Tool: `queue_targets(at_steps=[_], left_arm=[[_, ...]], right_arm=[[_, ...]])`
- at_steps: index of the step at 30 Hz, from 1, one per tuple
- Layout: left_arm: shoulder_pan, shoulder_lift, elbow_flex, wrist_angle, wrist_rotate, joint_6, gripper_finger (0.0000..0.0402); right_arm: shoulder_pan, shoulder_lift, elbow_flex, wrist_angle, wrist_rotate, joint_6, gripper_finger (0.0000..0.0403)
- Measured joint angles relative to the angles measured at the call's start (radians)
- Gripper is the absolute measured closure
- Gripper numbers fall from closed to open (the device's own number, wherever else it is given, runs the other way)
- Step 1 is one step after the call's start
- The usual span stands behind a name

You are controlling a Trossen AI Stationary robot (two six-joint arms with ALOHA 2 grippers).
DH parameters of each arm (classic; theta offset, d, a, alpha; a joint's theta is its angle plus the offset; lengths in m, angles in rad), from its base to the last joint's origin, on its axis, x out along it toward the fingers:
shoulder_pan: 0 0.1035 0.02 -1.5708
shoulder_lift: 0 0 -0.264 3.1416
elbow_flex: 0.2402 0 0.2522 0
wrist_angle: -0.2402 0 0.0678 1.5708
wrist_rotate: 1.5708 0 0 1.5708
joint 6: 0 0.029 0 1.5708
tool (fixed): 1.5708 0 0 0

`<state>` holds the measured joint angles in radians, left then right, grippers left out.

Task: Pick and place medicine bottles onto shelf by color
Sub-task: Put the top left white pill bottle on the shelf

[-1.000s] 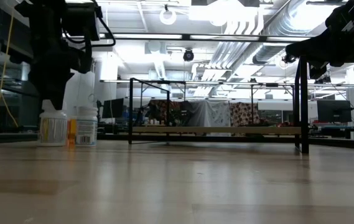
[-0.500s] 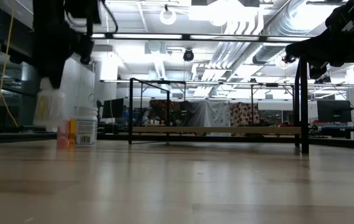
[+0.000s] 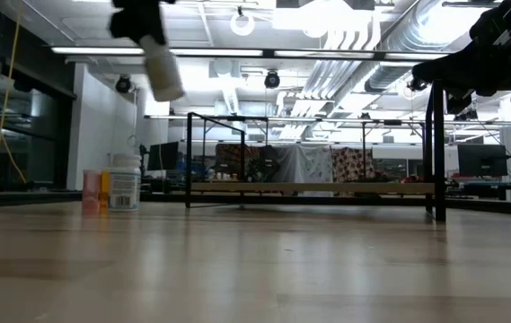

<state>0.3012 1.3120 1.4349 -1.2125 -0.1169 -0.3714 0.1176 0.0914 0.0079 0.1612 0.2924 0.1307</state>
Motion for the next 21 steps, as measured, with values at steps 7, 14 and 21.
queue_targets(at_steps=[7,14,21], left_arm=[[0.015,0.352,0.273,-0.001,-0.034,0.170,0.0211],[0.107,0.687,0.658,0.017,-0.053,0.210,0.0210],[0.194,0.923,0.868,0.087,-0.047,0.050,0.0209]], right_arm=[[0.000,0.000,0.000,0.000,0.000,0.000,0.0403],[0.000,0.000,0.000,0.000,0.000,0.000,0.0403],[0.000,0.000,0.000,0.000,0.000,0.000,0.0403]])
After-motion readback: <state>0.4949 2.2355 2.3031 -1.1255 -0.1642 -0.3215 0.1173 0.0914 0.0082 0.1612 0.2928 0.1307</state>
